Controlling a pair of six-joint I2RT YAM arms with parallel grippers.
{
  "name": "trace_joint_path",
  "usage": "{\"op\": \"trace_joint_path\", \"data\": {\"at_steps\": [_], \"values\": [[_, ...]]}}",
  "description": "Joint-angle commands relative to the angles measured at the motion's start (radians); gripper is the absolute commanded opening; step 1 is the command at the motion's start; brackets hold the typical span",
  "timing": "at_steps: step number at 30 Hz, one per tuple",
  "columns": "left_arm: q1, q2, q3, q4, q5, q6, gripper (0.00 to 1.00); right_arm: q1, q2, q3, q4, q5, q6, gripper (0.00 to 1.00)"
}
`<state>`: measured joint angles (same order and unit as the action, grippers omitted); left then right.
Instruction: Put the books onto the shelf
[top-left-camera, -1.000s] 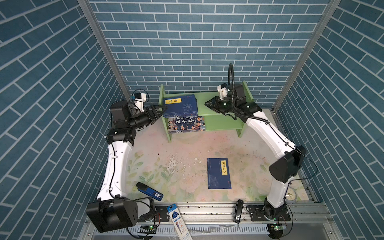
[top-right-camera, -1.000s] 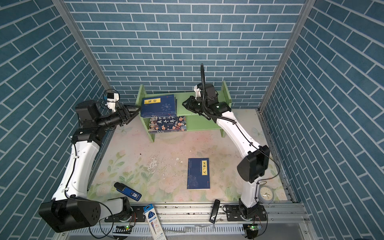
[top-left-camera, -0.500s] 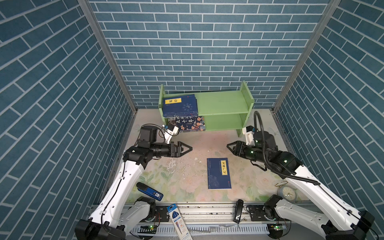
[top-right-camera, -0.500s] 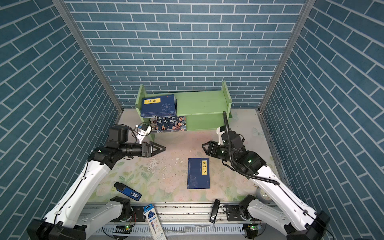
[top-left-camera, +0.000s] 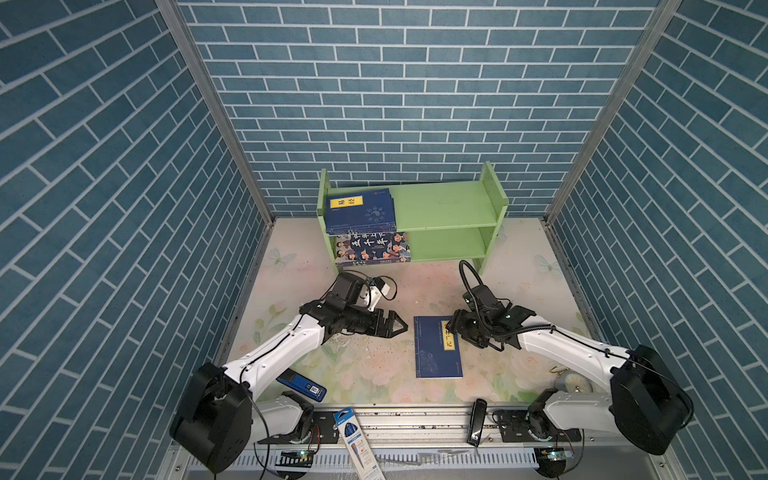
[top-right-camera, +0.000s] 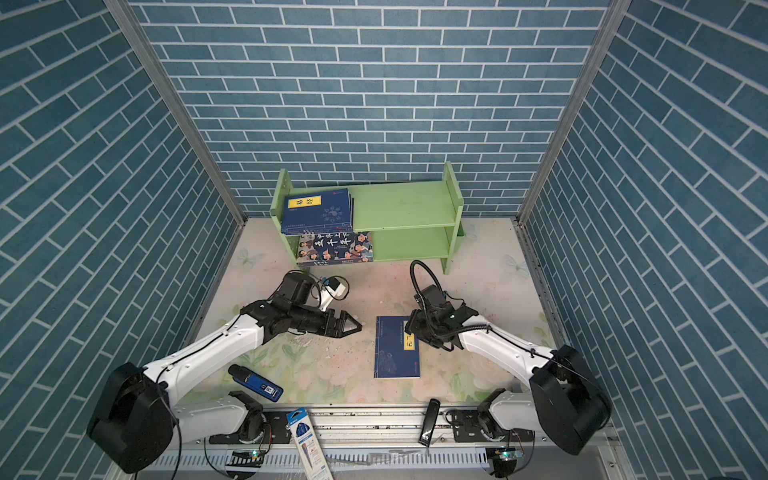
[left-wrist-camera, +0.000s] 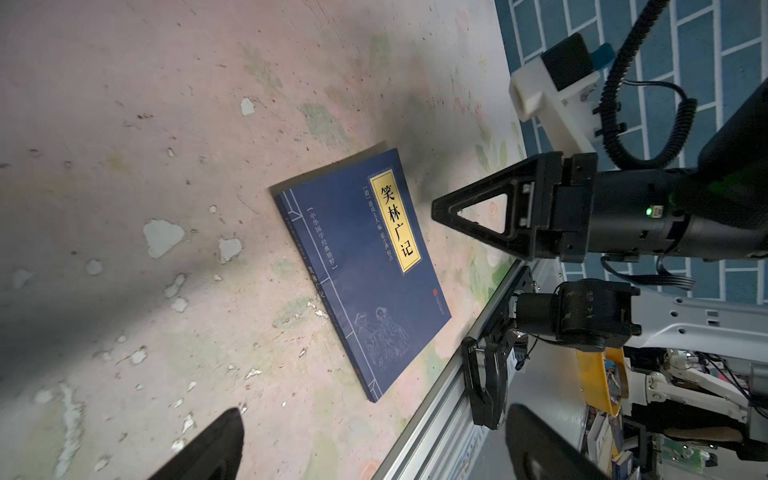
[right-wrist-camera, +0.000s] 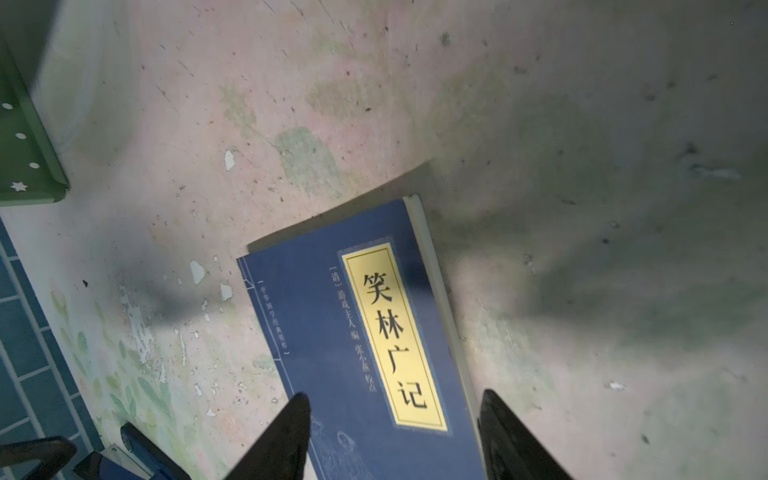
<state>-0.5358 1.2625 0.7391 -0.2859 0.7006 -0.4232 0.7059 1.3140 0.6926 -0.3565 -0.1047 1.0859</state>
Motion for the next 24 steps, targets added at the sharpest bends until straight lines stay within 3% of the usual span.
{"op": "trace_joint_path", "data": {"at_steps": [1, 4, 8, 15, 24], "values": [[-0.02, 0.053, -0.033, 0.157, 0.01, -0.059, 1.0, 0.003, 0.015, 0.011, 0.007, 0.022, 0.032, 0.66], [-0.041, 0.132, -0.038, 0.237, 0.031, -0.103, 1.0, 0.003, 0.019, 0.02, -0.063, 0.069, 0.019, 0.66], [-0.061, 0.218, -0.072, 0.335, 0.061, -0.163, 1.0, 0.001, 0.034, -0.024, 0.023, -0.007, 0.02, 0.66], [-0.093, 0.251, -0.121, 0.455, 0.037, -0.239, 1.0, 0.001, 0.088, -0.018, -0.034, -0.06, 0.011, 0.66], [-0.101, 0.323, -0.107, 0.438, 0.049, -0.255, 1.0, -0.001, 0.211, 0.004, 0.02, -0.202, -0.013, 0.66]]}}
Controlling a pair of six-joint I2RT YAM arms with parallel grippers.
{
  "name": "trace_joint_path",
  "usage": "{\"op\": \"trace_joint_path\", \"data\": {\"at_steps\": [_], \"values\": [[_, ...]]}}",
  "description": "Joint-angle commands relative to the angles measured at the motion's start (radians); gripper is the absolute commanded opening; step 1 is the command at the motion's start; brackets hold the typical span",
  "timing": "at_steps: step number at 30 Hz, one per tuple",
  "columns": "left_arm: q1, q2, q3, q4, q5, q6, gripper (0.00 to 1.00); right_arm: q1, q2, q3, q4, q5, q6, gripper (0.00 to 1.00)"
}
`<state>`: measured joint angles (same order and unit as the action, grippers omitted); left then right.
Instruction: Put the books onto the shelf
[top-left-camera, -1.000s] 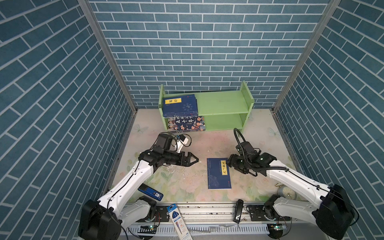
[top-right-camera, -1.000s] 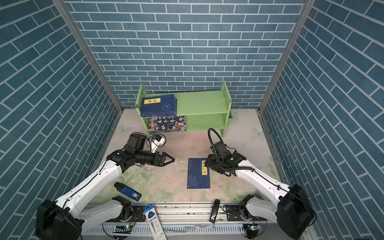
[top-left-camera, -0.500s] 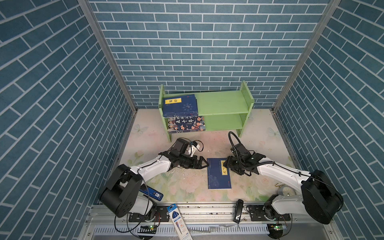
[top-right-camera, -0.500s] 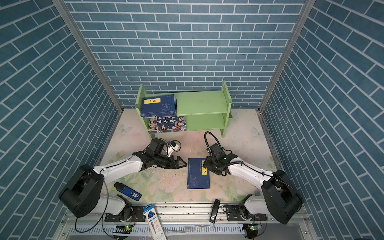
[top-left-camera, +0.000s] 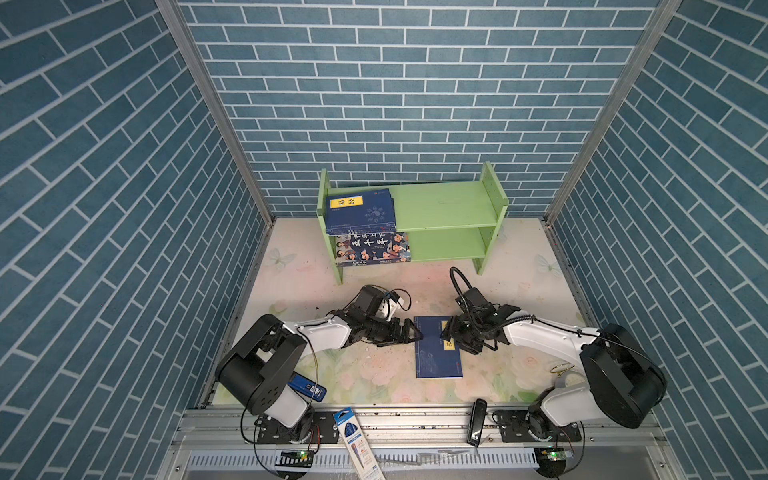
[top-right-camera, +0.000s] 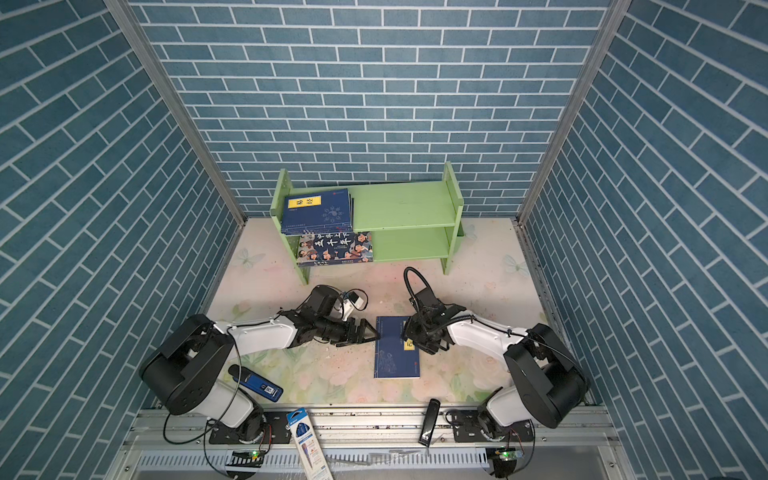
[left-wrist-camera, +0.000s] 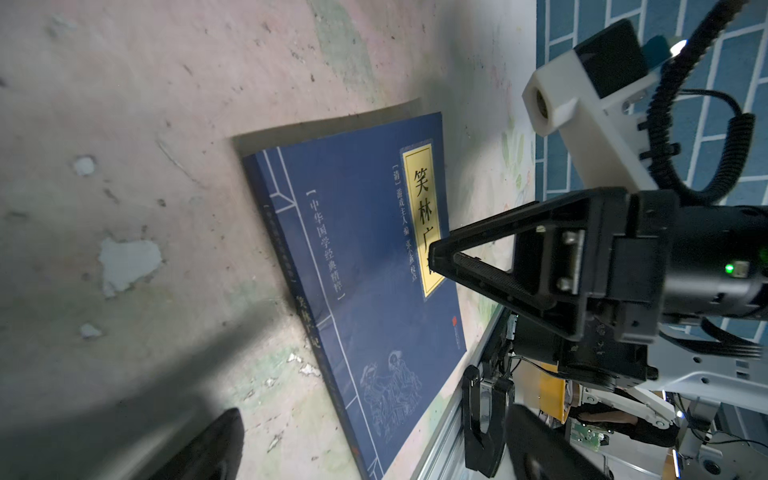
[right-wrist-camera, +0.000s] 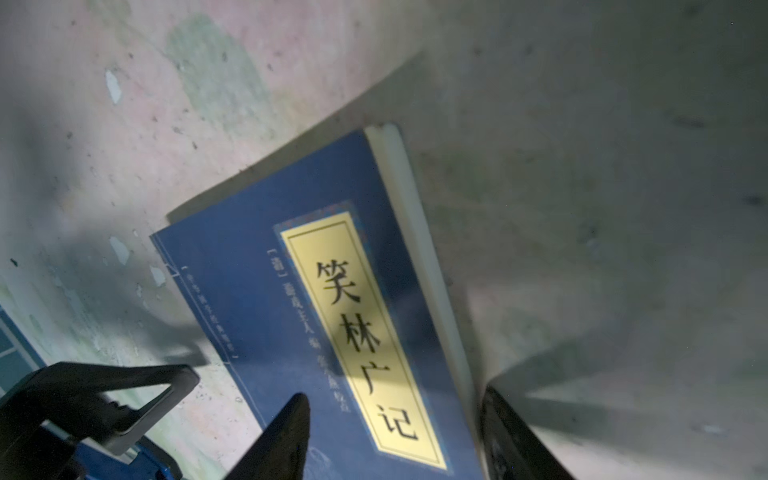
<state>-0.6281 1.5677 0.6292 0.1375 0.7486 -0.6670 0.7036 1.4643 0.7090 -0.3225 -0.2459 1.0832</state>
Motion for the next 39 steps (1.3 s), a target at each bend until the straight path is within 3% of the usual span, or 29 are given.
{"op": "trace_joint_path", "data": {"at_steps": [1, 13, 22, 28, 31, 35, 39], "values": [[-0.009, 0.024, 0.001, 0.011, -0.002, -0.014, 1.0, 0.003, 0.072, -0.006, -0.017, -0.07, -0.018, 0.66], [-0.011, 0.059, -0.032, 0.095, -0.004, -0.061, 1.0, 0.014, 0.159, 0.011, 0.028, -0.168, -0.044, 0.65], [-0.007, -0.06, -0.044, 0.197, 0.049, -0.116, 1.0, 0.036, 0.242, 0.098, -0.061, -0.115, -0.081, 0.64], [0.031, -0.069, -0.054, 0.015, -0.038, -0.09, 1.0, 0.057, 0.263, 0.142, -0.124, -0.063, -0.098, 0.64], [0.045, -0.065, -0.076, 0.021, -0.045, -0.089, 1.0, 0.06, 0.27, 0.139, -0.116, -0.066, -0.097, 0.64], [0.047, -0.082, -0.036, -0.19, -0.148, -0.008, 1.0, 0.064, 0.271, 0.138, -0.115, -0.049, -0.089, 0.65], [0.047, -0.081, -0.037, -0.211, -0.169, 0.044, 1.0, 0.065, 0.267, 0.135, -0.112, -0.048, -0.091, 0.65]]}}
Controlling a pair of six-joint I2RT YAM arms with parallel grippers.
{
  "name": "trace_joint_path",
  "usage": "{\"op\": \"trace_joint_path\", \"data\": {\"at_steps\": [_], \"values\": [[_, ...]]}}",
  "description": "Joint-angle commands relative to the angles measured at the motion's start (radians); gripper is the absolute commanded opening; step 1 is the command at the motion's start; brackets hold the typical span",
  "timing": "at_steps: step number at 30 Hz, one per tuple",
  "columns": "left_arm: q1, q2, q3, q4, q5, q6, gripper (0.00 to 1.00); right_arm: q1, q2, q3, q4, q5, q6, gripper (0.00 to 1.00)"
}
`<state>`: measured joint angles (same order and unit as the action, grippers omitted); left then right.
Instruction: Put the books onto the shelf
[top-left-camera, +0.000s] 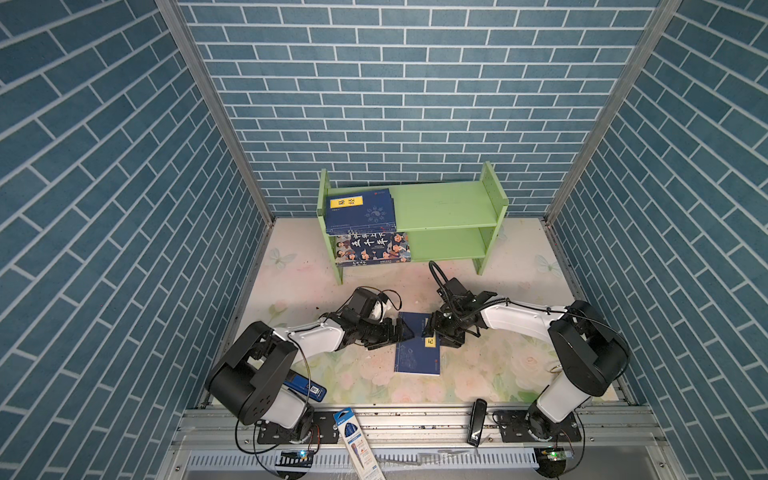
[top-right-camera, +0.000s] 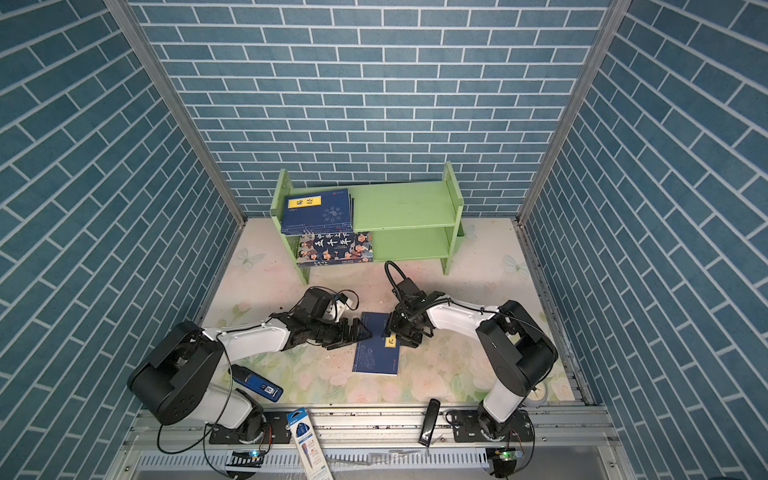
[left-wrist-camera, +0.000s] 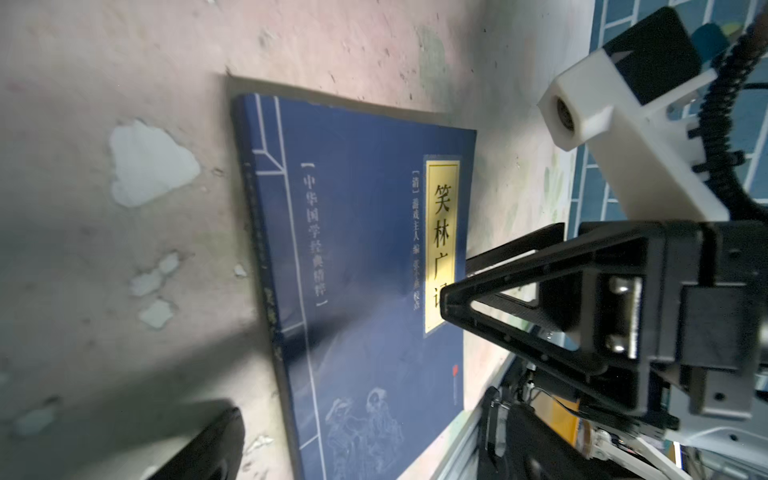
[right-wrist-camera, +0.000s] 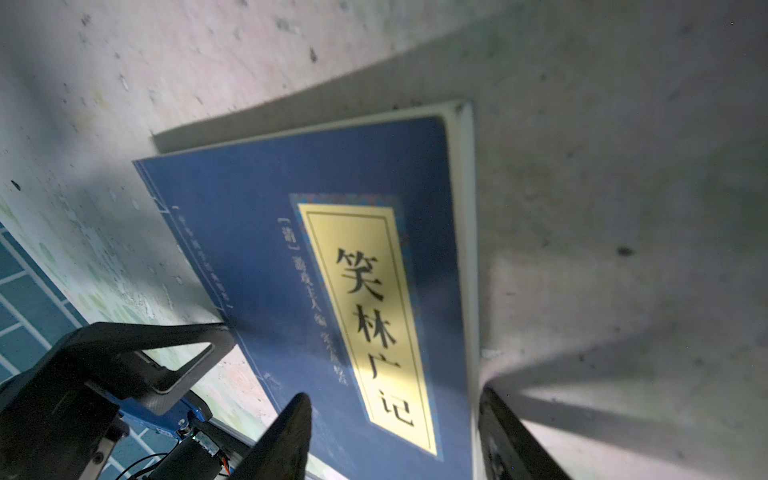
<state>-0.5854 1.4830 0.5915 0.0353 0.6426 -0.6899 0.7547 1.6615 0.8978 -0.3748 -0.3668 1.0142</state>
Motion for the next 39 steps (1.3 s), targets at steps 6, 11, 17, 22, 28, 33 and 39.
{"op": "trace_joint_path", "data": {"at_steps": [6, 11, 17, 22, 28, 33, 39], "values": [[0.004, 0.078, 0.016, -0.077, -0.033, 0.054, 1.0, 0.016, 0.093, -0.063, -0.01, 0.039, -0.017, 0.65], [0.004, 0.126, 0.001, -0.022, -0.014, 0.038, 1.0, 0.02, 0.116, -0.062, 0.025, 0.003, -0.009, 0.65], [0.005, 0.167, -0.009, 0.111, 0.074, -0.038, 1.0, 0.029, 0.143, -0.051, 0.034, -0.008, -0.006, 0.65], [0.004, 0.102, -0.043, 0.186, 0.118, -0.068, 1.0, 0.031, 0.162, -0.029, 0.036, -0.004, -0.007, 0.65], [0.018, 0.031, -0.053, 0.113, 0.125, -0.056, 1.0, 0.03, 0.168, -0.02, 0.029, 0.012, -0.005, 0.65], [0.022, 0.028, -0.064, 0.19, 0.143, -0.112, 0.99, 0.03, 0.176, -0.02, 0.048, 0.003, 0.003, 0.65], [0.027, 0.013, -0.077, 0.256, 0.17, -0.162, 0.98, 0.031, 0.176, -0.019, 0.057, 0.005, 0.007, 0.65]]}}
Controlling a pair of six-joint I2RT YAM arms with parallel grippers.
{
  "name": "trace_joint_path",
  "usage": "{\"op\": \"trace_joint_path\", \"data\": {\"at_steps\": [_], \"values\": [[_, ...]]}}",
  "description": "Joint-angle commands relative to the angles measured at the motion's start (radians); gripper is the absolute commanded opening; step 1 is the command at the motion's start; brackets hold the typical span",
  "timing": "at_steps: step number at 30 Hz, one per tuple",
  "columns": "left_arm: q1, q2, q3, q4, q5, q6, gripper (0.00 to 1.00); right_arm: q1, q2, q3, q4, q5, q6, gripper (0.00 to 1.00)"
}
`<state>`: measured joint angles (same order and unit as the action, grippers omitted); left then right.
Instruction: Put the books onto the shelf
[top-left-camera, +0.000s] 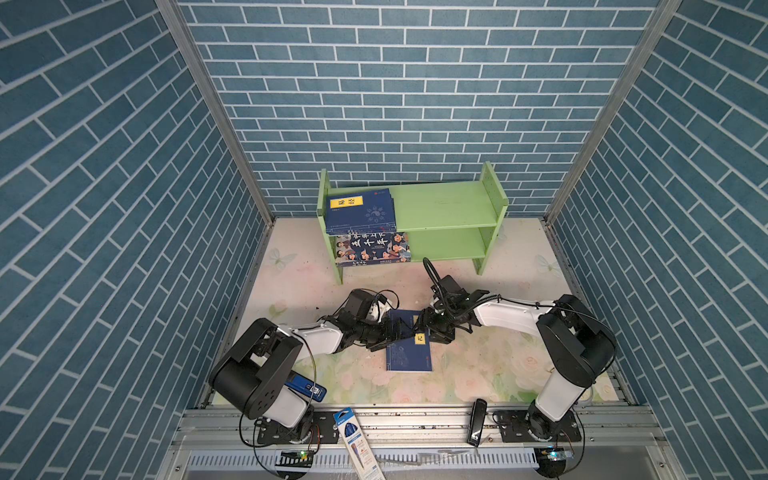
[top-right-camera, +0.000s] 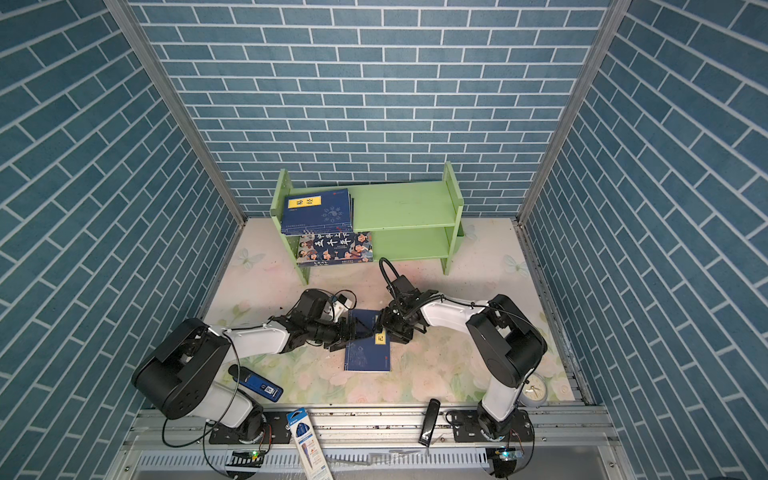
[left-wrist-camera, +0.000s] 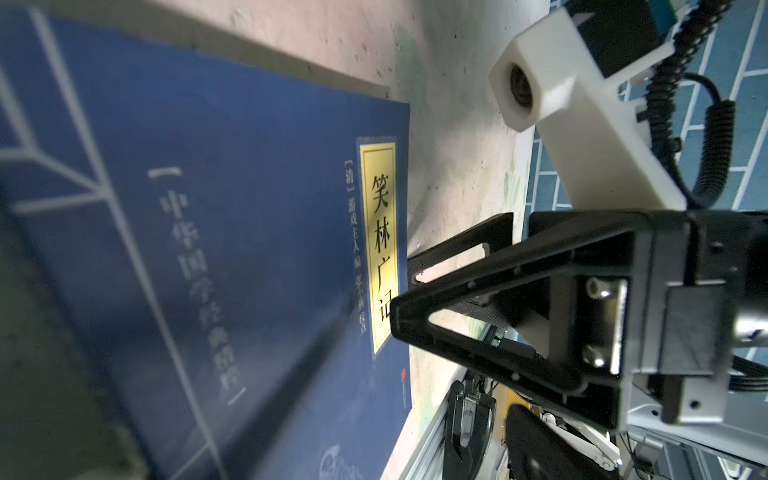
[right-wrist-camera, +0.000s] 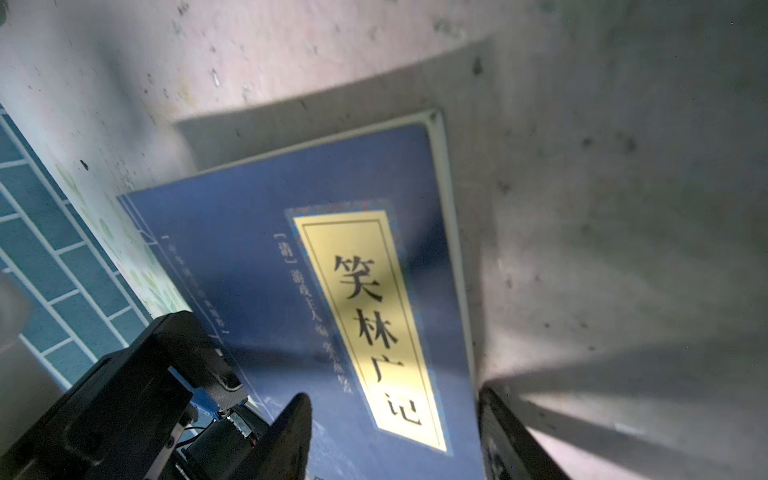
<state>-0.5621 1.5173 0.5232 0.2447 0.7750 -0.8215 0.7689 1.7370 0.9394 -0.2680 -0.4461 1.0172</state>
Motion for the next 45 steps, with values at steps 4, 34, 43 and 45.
{"op": "trace_joint_path", "data": {"at_steps": [4, 34, 43, 45], "values": [[0.034, -0.043, 0.01, -0.016, 0.031, -0.024, 0.86, 0.017, 0.085, -0.059, -0.061, 0.092, 0.002, 0.65], [-0.01, -0.259, 0.274, -0.412, 0.185, 0.212, 0.0, -0.055, -0.613, 0.058, -0.397, 0.352, 0.004, 0.66], [-0.023, -0.293, 0.707, -0.661, 0.175, 0.407, 0.01, -0.058, -0.852, 0.37, -0.524, 0.526, -0.105, 0.65], [-0.021, -0.273, 0.819, -0.714, 0.148, 0.438, 0.01, -0.057, -0.863, 0.414, -0.466, 0.504, -0.133, 0.65]]}}
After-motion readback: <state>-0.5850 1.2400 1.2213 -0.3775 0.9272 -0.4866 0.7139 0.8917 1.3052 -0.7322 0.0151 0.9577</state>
